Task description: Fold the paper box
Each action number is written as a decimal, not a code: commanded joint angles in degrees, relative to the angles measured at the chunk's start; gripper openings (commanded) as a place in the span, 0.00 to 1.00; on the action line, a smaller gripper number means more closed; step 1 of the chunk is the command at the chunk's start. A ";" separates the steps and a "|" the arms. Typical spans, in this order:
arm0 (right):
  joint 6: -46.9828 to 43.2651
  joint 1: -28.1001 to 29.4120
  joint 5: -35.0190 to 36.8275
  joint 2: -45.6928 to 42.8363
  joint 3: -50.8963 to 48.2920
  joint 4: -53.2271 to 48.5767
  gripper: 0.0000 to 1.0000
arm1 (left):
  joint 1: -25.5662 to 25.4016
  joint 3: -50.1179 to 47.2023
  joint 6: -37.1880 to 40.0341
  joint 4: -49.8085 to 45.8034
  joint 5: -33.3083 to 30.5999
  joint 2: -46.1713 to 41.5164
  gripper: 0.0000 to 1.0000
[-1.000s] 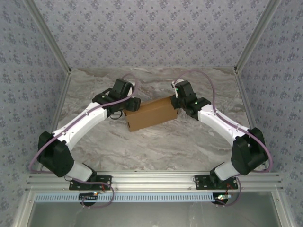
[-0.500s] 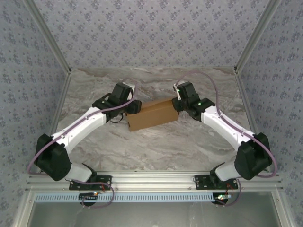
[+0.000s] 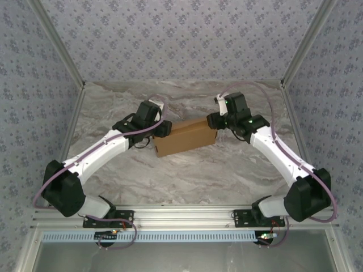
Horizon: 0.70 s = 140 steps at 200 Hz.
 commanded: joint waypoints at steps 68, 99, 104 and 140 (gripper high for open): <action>2.65 -6.72 -8.25 8.86 2.98 1.14 0.52 | -1.22 -2.57 0.51 -5.61 -0.58 1.10 0.67; 3.54 -7.93 -10.81 8.74 -2.63 2.69 0.43 | -1.25 -3.67 0.21 -4.42 -0.86 0.14 0.67; 3.76 -8.13 -11.31 8.76 -3.56 3.24 0.42 | -1.24 -3.86 0.15 -4.13 -0.85 -0.06 0.67; 5.36 -8.67 -12.98 8.40 -9.35 5.88 0.36 | -1.26 -5.50 -0.32 -2.54 -1.25 -0.78 0.67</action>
